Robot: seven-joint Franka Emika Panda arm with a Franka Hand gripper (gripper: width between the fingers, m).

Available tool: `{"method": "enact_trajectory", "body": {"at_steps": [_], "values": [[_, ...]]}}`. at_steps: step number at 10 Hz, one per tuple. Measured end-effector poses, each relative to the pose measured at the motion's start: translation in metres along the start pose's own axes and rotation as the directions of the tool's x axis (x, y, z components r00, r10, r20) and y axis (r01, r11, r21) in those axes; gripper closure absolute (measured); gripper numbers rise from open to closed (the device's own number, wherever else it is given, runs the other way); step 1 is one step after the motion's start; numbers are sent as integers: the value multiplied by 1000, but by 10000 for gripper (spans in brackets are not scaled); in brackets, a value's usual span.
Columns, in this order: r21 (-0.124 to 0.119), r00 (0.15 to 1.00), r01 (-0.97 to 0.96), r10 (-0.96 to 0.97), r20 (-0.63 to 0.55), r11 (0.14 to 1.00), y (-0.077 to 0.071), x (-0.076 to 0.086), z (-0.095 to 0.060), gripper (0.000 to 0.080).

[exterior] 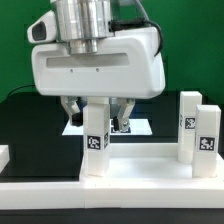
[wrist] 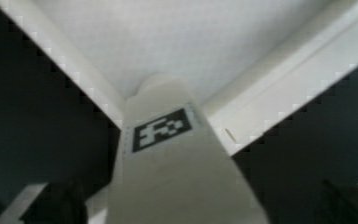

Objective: Assemble desk

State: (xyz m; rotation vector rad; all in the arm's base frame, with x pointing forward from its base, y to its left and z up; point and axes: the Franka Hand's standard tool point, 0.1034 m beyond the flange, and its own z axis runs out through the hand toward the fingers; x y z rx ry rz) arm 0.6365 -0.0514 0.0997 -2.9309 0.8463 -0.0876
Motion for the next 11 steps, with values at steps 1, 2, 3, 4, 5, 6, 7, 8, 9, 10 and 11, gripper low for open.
{"method": "enact_trajectory", "body": {"at_steps": [1, 2, 3, 4, 5, 6, 7, 8, 9, 10, 11], "values": [[2, 999, -38, 38, 0, 999, 0, 0, 0, 150], [1, 999, -54, 54, 1, 999, 0, 0, 0, 260], [1, 999, -53, 53, 1, 999, 0, 0, 0, 407], [-2, 996, -89, 89, 2, 996, 2, 0, 1, 407], [-6, 986, -166, 166, 3, 986, 5, 0, 1, 503], [-6, 972, -237, 237, 2, 972, 6, 0, 1, 503], [-8, 947, -321, 322, 3, 947, 6, 0, 1, 503], [-12, 889, -457, 457, 5, 889, 6, 0, 0, 504], [-9, 804, -594, 594, 6, 804, 7, 0, 1, 504], [-1, 677, -736, 736, 17, 677, 8, -1, 2, 504], [6, 540, -841, 841, 39, 541, 7, -2, 3, 506]]}}
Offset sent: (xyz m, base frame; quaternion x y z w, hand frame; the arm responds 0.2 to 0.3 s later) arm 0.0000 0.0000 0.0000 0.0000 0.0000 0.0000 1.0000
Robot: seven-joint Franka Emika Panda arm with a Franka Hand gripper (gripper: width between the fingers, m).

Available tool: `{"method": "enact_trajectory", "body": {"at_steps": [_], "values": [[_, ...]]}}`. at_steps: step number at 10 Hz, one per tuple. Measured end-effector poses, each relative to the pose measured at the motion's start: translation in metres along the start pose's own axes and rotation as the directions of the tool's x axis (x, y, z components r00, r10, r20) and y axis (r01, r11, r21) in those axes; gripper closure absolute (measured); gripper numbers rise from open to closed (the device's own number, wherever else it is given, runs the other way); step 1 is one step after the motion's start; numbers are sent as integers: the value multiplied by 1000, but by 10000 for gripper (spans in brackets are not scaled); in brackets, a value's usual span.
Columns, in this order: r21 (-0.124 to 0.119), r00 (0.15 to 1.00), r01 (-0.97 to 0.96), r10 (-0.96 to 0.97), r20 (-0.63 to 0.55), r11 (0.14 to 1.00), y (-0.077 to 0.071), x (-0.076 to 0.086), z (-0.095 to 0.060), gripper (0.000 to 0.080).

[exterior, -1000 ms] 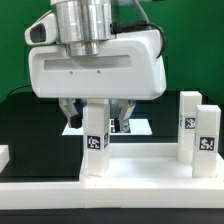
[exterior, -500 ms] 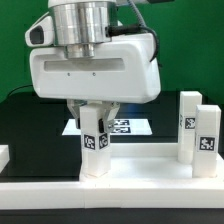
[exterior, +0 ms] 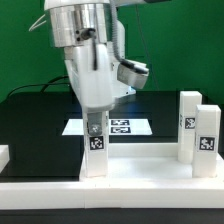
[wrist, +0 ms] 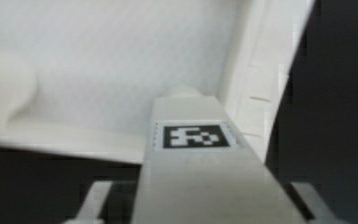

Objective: Assemble desk

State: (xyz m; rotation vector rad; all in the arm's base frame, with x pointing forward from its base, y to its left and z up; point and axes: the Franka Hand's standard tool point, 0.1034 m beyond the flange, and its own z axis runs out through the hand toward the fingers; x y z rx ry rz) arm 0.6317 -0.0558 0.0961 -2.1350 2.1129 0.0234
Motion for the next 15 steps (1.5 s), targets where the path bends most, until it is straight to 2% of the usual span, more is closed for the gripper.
{"method": "enact_trajectory", "body": {"at_steps": [2, 4, 6, 7, 8, 9, 10, 13, 14, 15], "values": [[19, 964, -262, 261, 47, 965, -1, -2, 1, 505], [16, 948, -317, 316, 47, 948, -1, -3, 1, 505], [17, 958, -284, 283, 46, 959, -1, -3, 1, 258], [14, 989, -141, 140, 51, 990, -1, -7, -1, 184], [-3, 998, 21, -21, 63, 1000, 0, -13, -3, 184], [15, 991, 118, -119, 60, 993, -1, -12, -5, 157], [41, 991, 131, -133, 33, 990, -2, -9, -7, 152], [41, 937, 349, -350, 18, 936, 0, -6, -6, 151], [42, 855, 518, -519, 7, 854, 1, -2, -6, 151], [18, 742, 670, -670, -8, 742, 1, -2, -6, 151]]}}
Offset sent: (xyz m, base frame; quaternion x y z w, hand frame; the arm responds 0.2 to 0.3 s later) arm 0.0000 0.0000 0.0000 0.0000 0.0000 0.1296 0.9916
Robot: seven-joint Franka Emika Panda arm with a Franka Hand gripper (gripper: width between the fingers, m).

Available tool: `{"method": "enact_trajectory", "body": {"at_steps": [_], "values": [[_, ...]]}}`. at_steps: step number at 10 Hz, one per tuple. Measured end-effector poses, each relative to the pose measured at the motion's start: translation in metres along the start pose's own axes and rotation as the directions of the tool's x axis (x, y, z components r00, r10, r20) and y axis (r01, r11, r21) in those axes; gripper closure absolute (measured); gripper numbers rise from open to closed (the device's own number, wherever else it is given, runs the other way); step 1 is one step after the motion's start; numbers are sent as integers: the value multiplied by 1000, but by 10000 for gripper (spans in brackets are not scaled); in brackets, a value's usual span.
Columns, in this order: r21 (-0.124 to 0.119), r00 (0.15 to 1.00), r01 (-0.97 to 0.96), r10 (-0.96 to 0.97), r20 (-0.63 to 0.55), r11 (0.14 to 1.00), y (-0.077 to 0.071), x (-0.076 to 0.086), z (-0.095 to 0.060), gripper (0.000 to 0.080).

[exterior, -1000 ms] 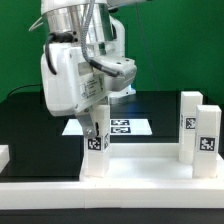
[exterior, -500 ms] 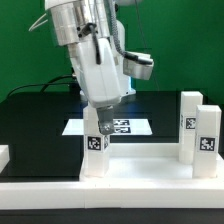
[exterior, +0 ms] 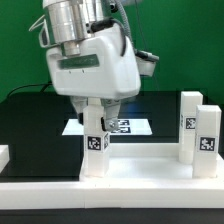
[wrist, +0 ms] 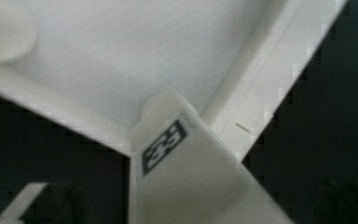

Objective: Assemble desk

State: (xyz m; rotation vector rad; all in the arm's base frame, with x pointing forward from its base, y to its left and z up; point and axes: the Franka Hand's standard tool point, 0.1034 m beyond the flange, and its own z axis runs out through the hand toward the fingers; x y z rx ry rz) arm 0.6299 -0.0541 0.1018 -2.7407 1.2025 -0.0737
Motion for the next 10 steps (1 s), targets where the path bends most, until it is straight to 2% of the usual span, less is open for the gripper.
{"method": "enact_trajectory", "body": {"at_steps": [1, 2, 3, 4, 5, 6, 9, 10], "values": [[-16, 991, 137, -137, 2, 990, -3, -4, 2, 151], [-18, 982, 188, -188, 5, 982, -3, -6, 3, 151], [-18, 983, 186, -186, 3, 982, -2, -4, 3, 272], [-18, 986, 169, -169, 3, 985, -2, -5, 3, 272], [-19, 988, 153, -153, 5, 988, -1, -5, 3, 411], [-26, 995, 100, -100, 3, 995, 3, -4, 4, 505], [-24, 991, -134, 134, -2, 991, 2, -4, 4, 505], [-22, 946, -324, 324, -6, 946, 2, -4, 4, 505]]}}
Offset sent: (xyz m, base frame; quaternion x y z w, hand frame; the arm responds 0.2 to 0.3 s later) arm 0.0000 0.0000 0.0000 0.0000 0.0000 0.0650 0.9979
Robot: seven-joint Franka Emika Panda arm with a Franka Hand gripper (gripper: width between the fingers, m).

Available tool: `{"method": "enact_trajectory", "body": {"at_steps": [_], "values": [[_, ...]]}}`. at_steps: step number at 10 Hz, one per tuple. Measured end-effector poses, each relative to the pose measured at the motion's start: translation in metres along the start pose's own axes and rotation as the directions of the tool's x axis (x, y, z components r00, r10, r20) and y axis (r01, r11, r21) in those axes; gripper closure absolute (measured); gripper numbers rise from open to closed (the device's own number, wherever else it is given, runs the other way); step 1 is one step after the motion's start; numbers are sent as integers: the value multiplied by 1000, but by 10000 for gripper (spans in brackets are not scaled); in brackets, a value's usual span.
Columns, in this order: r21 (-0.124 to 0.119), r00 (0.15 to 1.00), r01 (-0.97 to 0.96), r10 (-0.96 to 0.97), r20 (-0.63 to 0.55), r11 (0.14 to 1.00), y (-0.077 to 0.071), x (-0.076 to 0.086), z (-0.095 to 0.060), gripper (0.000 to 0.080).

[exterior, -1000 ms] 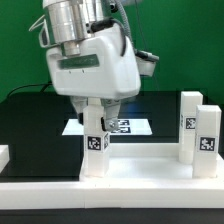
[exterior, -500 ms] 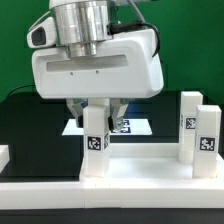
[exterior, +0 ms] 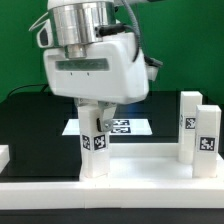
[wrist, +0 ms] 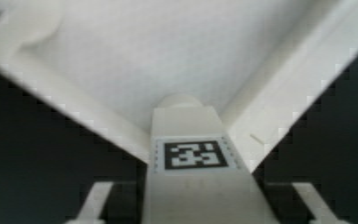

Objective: Assemble desk

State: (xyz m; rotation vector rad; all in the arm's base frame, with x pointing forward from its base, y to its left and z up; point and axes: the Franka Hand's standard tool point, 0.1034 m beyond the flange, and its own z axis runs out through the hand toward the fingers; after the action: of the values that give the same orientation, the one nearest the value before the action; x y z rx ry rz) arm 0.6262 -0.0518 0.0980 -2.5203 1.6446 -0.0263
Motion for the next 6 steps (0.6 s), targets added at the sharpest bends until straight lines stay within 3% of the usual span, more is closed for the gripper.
{"method": "enact_trajectory", "body": {"at_steps": [1, 3, 4, 6], "values": [[-1, 992, -125, 125, 7, 992, 1, 0, 0, 507], [5, 831, -556, 555, 32, 831, -9, -4, 0, 508], [12, 756, -654, 653, 46, 756, -11, -4, 2, 508], [11, 691, -723, 721, 47, 691, -11, -4, 2, 508]]}}
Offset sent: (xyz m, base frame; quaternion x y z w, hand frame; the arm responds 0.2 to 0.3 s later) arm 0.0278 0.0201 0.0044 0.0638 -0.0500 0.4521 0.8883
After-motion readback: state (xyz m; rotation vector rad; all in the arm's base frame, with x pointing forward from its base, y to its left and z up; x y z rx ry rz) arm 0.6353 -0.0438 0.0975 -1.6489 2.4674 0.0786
